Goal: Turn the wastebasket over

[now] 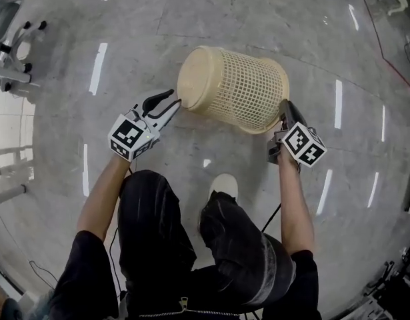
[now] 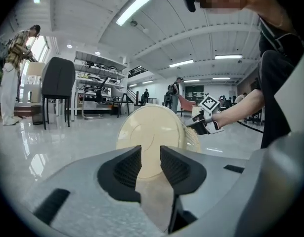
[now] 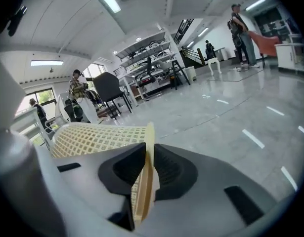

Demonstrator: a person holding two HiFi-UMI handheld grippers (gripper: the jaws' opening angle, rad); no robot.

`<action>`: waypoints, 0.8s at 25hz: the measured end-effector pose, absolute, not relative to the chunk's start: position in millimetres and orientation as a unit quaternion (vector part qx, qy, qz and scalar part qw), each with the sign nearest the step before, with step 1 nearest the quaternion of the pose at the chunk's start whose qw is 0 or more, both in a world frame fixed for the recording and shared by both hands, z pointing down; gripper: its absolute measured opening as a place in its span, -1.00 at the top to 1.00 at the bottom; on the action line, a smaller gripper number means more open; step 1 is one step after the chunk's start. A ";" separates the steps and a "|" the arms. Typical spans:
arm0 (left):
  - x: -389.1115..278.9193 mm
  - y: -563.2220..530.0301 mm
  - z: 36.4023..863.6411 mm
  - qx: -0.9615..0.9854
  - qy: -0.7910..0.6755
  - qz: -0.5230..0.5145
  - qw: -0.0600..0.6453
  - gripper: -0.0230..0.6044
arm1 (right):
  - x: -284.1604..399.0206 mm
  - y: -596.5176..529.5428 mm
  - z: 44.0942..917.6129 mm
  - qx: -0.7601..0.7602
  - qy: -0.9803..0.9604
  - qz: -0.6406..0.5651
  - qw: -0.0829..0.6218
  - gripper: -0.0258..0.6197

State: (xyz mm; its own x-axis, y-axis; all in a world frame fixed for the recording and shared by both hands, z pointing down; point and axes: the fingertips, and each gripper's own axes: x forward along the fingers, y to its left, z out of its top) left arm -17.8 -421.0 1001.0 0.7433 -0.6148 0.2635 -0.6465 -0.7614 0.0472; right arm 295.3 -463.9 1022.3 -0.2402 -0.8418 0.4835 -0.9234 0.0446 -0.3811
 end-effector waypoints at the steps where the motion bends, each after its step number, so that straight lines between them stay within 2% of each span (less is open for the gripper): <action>1: -9.9 -420.7 996.1 0.935 -0.331 0.117 0.059 0.59 | 305.4 -462.5 1028.2 0.621 -0.714 0.317 0.069 0.78; 10: 69.7 -416.2 978.3 0.961 -0.241 0.138 -0.005 0.59 | 373.0 -425.4 1109.7 0.678 -0.635 0.353 0.114 0.77; 12: 87.3 -412.8 977.2 0.965 -0.219 0.142 -0.011 0.59 | 375.9 -413.9 1131.5 0.680 -0.620 0.364 0.144 0.77; 13: 93.3 -413.3 975.8 0.966 -0.215 0.141 -0.012 0.60 | 375.6 -409.4 1141.3 0.680 -0.614 0.367 0.162 0.84; 20: 103.8 -419.4 971.3 0.963 -0.225 0.147 -0.016 0.61 | 342.2 -384.4 1193.6 0.614 -0.628 0.421 0.225 0.83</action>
State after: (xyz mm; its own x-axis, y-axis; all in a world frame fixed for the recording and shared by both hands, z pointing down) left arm 103.8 -419.4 971.3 0.8556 -0.4376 0.2765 -0.4279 -0.8985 -0.0979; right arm 342.2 -384.4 1193.6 -0.1432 -0.5823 0.8003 -0.9616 -0.1093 -0.2516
